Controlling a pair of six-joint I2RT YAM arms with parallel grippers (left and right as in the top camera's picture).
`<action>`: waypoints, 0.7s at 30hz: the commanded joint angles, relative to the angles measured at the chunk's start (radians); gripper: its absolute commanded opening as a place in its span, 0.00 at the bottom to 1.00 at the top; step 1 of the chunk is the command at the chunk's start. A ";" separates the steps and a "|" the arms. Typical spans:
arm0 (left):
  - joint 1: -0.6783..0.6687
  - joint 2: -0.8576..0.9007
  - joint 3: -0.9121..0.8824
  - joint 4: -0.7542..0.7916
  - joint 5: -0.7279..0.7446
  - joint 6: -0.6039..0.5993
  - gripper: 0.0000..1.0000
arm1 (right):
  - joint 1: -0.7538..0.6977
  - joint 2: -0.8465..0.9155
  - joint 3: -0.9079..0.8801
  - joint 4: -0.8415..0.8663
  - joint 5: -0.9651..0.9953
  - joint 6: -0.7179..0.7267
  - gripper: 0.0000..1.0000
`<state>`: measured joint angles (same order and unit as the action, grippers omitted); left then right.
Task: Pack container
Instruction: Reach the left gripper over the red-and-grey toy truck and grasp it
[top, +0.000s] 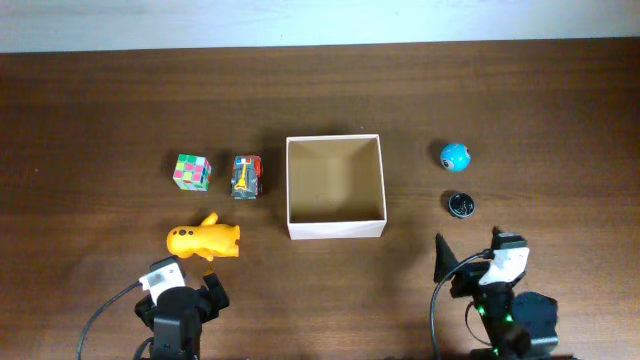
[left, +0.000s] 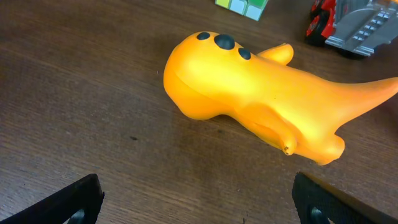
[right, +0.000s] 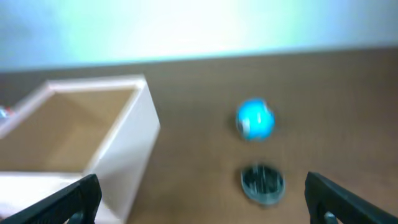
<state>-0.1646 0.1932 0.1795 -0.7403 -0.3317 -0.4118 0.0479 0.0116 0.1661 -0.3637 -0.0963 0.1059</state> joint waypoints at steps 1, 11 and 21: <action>-0.003 -0.010 -0.006 0.003 0.006 -0.003 0.99 | -0.003 -0.008 -0.002 0.036 -0.016 0.008 0.99; -0.003 -0.010 -0.006 0.005 -0.001 -0.003 0.99 | -0.003 -0.008 -0.002 -0.006 -0.061 0.011 0.99; -0.003 -0.010 -0.006 0.126 0.094 -0.004 0.99 | -0.003 -0.008 -0.005 -0.126 -0.187 0.023 0.99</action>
<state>-0.1642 0.1932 0.1768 -0.6830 -0.3058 -0.4126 0.0479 0.0113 0.1642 -0.4942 -0.2111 0.1104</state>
